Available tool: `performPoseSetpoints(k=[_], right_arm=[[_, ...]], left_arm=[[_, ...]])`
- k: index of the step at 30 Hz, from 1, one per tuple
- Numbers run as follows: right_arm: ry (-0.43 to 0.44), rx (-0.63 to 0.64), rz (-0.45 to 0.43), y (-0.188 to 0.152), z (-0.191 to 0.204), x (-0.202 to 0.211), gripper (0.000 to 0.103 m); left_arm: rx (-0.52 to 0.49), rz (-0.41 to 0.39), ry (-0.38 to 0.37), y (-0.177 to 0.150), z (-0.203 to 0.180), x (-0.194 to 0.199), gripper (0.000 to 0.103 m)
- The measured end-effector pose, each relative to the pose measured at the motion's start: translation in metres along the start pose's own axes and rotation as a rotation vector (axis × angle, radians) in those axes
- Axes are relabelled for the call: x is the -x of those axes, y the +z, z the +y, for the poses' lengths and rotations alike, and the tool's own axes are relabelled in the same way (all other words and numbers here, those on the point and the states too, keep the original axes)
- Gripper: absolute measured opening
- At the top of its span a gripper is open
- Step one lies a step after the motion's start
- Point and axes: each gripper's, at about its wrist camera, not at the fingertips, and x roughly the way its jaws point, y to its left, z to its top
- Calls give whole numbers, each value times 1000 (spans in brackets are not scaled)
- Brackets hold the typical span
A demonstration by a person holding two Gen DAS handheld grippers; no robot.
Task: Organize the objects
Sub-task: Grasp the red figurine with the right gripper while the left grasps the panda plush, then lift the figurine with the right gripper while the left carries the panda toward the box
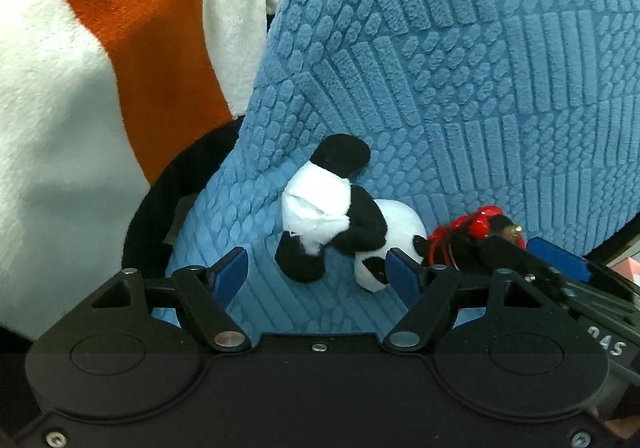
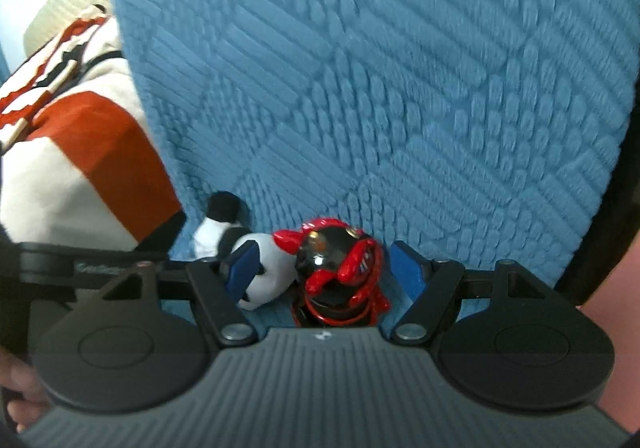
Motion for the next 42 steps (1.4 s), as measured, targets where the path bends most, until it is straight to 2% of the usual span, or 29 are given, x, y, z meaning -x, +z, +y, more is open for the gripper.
performPoseSetpoints(k=[4,5,9,13,16,27,32,34,35,37,42], right_arm=[[-2,20,36,-3,-3,-17,72],[3,20,43,-3,-4,-19,61],[-19,20,47,-3,-5,-15,61],[-42,32,44,-4,-3,-2,60],[-51,39,55,-6,-2,4,60],[-66,20,84,-20,-5,19,61],[-71,13,81,-24,-5,22,60],[-68,9,79,-26,-5,23,60],[-69,10,79,-26,-5,23,60],[-79,1,79,-27,-5,23,60],[-78,12,86,-27,-6,30,60]], left_arm=[[11,7,3,6,4,-10,76],[20,8,-6,7,5,-12,76],[31,12,-35,10,6,-18,78],[27,15,-46,14,4,-24,86],[24,14,-56,18,2,-28,86],[96,32,-163,31,10,-50,92],[129,50,-229,31,8,-58,82],[138,55,-264,29,7,-61,71],[147,50,-283,28,7,-61,69],[155,45,-281,27,5,-60,65],[146,39,-266,22,0,-50,63]])
